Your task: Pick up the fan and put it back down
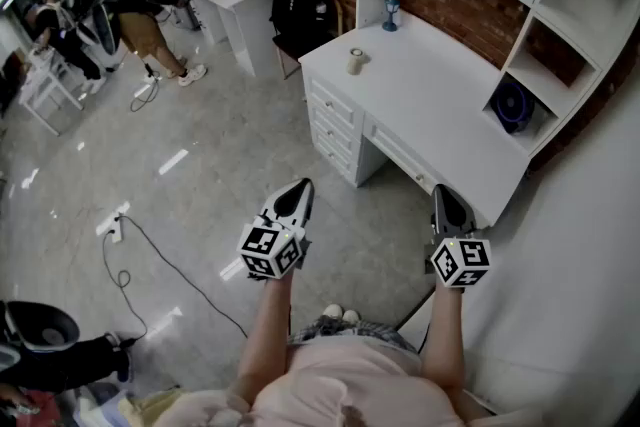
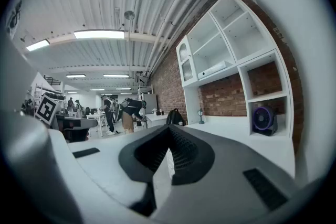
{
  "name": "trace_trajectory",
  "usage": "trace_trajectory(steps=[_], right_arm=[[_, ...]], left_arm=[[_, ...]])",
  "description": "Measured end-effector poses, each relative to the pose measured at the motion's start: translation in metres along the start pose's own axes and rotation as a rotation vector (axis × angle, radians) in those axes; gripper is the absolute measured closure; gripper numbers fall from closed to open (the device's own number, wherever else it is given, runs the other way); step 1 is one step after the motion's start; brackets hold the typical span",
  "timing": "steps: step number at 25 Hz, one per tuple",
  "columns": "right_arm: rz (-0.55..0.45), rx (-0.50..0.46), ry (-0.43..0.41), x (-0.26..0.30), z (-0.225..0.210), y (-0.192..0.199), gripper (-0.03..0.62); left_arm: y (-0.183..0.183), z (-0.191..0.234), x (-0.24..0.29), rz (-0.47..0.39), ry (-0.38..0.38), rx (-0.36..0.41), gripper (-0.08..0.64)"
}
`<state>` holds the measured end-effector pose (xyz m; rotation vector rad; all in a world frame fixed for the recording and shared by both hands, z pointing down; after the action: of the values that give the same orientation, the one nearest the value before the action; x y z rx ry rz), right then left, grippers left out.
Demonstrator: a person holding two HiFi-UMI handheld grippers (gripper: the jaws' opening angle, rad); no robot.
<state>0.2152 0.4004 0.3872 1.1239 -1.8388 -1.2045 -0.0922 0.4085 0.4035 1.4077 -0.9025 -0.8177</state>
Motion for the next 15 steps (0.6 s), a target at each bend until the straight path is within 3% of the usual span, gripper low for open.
trace_trajectory(steps=[15], right_arm=[[-0.017, 0.034, -0.023, 0.000, 0.011, -0.001, 0.578]], left_arm=[[0.000, 0.000, -0.005, 0.003, 0.012, -0.010, 0.531]])
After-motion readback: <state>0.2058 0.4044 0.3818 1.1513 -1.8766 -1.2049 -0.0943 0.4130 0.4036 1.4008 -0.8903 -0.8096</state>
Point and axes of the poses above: the fingertips, and each gripper's own axes: x forward along the fingers, z to its left, y out of its underside, the point moved 5 cm from there along -x, backward along the fingers, and after that the axes turned 15 degrees about x, right-handed, at the moved point
